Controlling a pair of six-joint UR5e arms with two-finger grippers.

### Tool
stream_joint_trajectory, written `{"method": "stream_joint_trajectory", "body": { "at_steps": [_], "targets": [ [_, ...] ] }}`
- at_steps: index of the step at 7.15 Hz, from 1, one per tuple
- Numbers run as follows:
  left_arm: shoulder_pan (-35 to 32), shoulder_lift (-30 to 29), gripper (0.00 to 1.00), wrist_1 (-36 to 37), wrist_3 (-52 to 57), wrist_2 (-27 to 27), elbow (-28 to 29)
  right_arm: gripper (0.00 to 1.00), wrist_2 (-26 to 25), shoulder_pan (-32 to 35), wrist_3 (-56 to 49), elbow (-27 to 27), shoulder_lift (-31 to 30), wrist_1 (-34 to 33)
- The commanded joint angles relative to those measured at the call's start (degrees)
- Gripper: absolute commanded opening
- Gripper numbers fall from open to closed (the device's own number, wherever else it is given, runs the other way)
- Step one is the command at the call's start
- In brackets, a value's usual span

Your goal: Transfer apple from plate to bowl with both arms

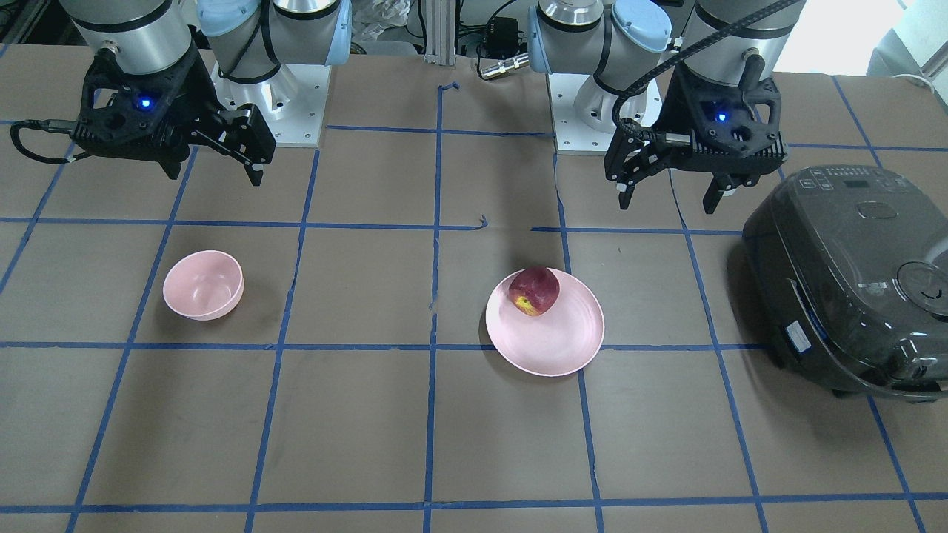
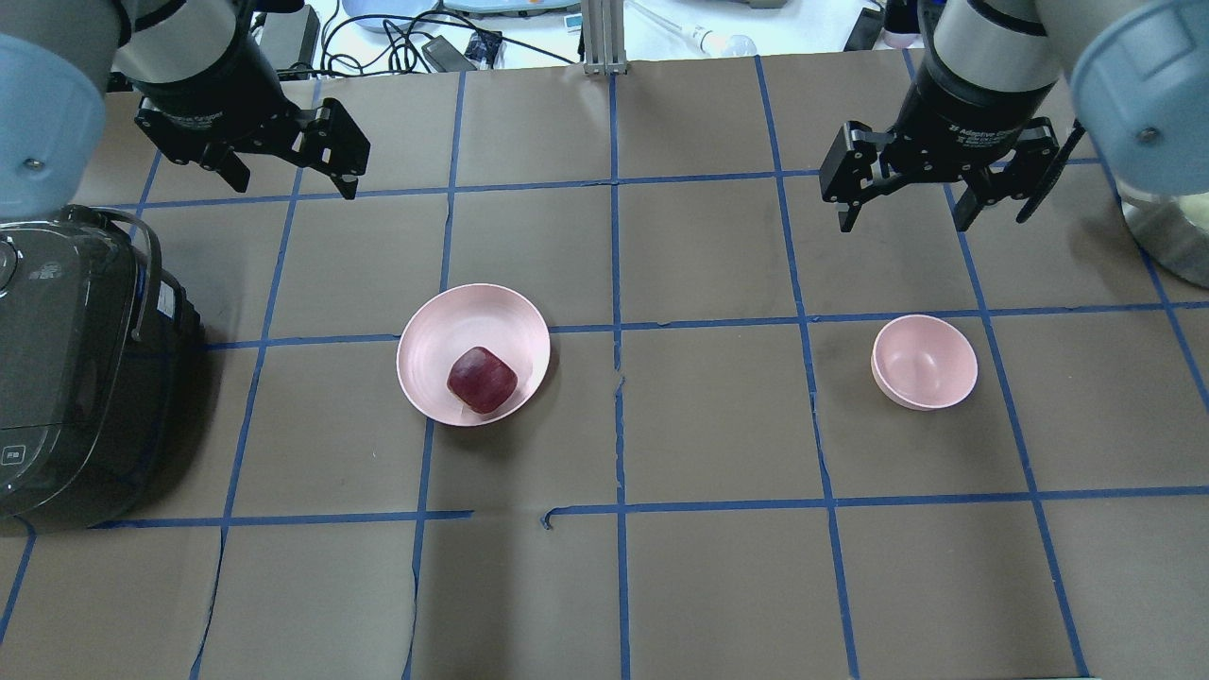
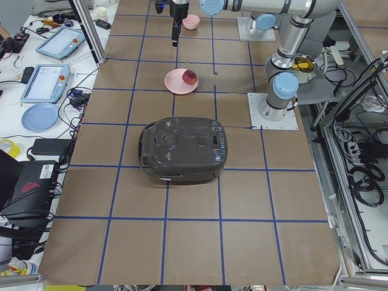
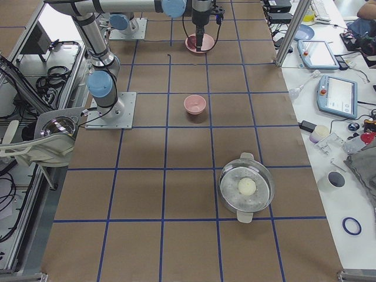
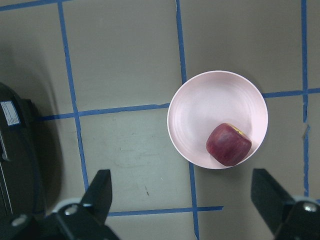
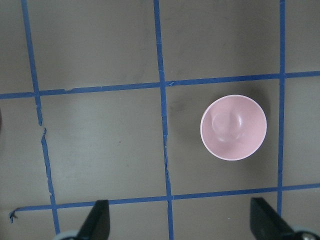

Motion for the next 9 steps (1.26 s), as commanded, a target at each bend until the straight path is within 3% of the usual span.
{"method": "stream_joint_trajectory", "body": {
  "at_steps": [1, 9],
  "targets": [
    [0.1, 0.0, 1.00, 0.0, 0.0, 0.0, -0.1, 1.00, -0.5, 0.2, 0.3, 0.2, 0.0, 0.0],
    [-0.2, -0.1, 1.00, 0.0, -2.6, -0.1, -0.1, 1.00, -0.3, 0.1, 1.6, 0.4, 0.1, 0.1]
  ]
}}
